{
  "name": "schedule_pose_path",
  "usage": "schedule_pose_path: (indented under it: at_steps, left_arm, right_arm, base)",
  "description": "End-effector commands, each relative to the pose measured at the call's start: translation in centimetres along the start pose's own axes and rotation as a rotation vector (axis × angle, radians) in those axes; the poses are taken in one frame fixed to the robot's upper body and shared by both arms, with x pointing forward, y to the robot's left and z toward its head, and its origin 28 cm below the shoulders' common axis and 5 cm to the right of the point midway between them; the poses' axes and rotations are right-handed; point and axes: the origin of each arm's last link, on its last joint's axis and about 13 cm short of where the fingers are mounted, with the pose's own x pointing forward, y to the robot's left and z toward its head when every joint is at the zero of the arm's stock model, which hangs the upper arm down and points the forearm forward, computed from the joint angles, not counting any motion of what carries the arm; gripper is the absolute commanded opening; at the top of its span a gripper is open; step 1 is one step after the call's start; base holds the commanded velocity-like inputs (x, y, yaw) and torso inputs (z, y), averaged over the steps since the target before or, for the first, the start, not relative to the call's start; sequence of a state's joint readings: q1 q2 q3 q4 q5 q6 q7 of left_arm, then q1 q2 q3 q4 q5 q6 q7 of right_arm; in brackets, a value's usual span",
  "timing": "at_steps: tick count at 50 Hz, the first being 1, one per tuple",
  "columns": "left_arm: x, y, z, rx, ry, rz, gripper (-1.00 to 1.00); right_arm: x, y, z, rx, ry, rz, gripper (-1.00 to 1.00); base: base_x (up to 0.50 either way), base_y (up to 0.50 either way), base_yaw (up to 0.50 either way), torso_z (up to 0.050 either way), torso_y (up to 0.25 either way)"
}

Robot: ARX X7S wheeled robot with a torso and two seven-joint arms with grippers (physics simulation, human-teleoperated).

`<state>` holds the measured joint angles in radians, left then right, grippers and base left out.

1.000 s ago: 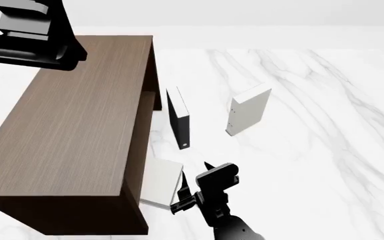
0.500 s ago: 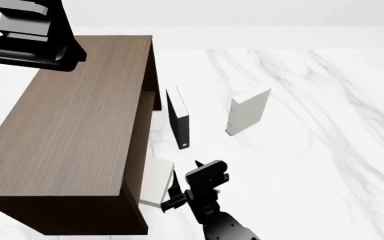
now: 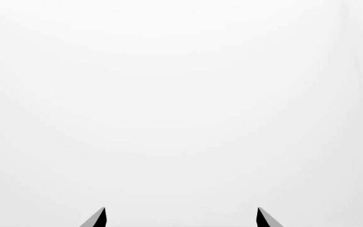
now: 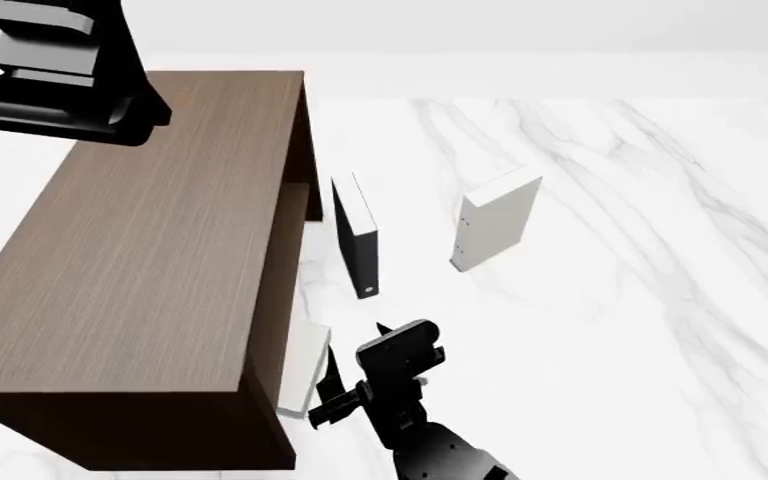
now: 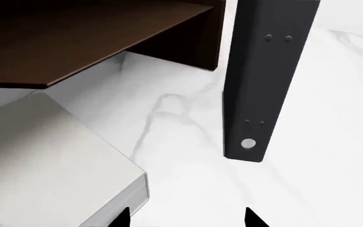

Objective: Pick up the book on the right and place it under the cabinet shelf.

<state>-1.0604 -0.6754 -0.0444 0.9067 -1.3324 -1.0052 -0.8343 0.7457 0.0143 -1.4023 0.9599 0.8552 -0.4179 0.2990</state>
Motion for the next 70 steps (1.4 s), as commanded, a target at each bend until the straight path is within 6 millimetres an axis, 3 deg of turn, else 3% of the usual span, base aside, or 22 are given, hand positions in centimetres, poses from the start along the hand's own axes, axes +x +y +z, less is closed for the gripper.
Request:
schedule_pose_path:
  at_steps: [1, 55, 70]
  left_arm:
    - [-0.1, 0.1, -0.2, 0.0, 0.003, 0.0, 1.0]
    - [-0.2, 0.3, 0.2, 0.014, 0.009, 0.012, 1.0]
    - [-0.4, 0.4, 0.1, 0.011, 0.009, 0.017, 1.0]
  right_arm:
    - [-0.5, 1.3, -0.7, -0.047, 0.042, 0.114, 1.0]
    - [0.4, 1.0, 0.7, -0.081, 0.057, 0.149, 1.0]
    - [0.1, -0.9, -0.8, -0.079, 0.088, 0.013, 1.0]
  base:
    - [0.0, 0.0, 0.0, 0.0, 0.0]
    - [0.0, 0.0, 0.0, 0.0, -0.001]
    - [0.0, 0.0, 0.0, 0.0, -0.001]
